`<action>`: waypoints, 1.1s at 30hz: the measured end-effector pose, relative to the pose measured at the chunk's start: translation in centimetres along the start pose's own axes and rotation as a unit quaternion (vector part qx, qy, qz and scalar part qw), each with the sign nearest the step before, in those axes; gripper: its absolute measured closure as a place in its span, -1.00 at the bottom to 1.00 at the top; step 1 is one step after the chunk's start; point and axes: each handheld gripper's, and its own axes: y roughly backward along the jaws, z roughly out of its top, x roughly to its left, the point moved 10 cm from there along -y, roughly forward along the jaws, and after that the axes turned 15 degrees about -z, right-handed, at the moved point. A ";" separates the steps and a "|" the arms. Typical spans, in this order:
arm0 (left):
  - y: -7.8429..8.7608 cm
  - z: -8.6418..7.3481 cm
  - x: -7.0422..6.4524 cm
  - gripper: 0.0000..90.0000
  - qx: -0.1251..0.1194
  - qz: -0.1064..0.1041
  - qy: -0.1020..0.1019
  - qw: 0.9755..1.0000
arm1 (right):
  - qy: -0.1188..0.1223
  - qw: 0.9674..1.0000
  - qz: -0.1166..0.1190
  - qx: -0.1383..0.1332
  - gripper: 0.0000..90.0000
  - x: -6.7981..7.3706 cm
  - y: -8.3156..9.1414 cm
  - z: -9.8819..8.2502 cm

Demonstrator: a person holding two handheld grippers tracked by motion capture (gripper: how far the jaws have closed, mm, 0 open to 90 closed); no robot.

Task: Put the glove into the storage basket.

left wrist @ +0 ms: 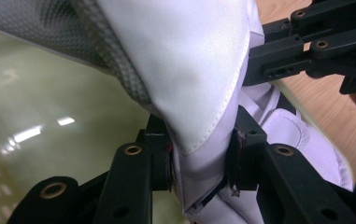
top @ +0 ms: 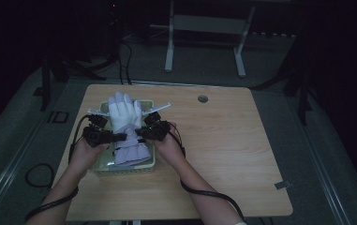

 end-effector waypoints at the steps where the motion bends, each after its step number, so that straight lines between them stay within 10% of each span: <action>1: -0.3 -0.1 0.1 0.48 0.005 0.003 0.000 1.000 | -0.003 1.000 -0.001 0.007 0.79 -0.1 -0.2 -0.3; 15: -2.6 -1.8 1.5 0.43 0.054 0.029 0.053 0.997 | 0.013 0.997 -0.034 0.070 0.77 -0.3 -2.2 -2.9; 23: -3.4 -2.6 2.3 0.21 0.096 0.072 0.078 0.990 | 0.059 0.992 -0.053 0.100 0.51 0.3 -2.7 -3.4; 33: -3.2 -2.2 2.3 -0.13 0.088 0.126 0.047 0.987 | 0.082 0.994 -0.035 0.068 0.09 0.3 -1.6 -3.0</action>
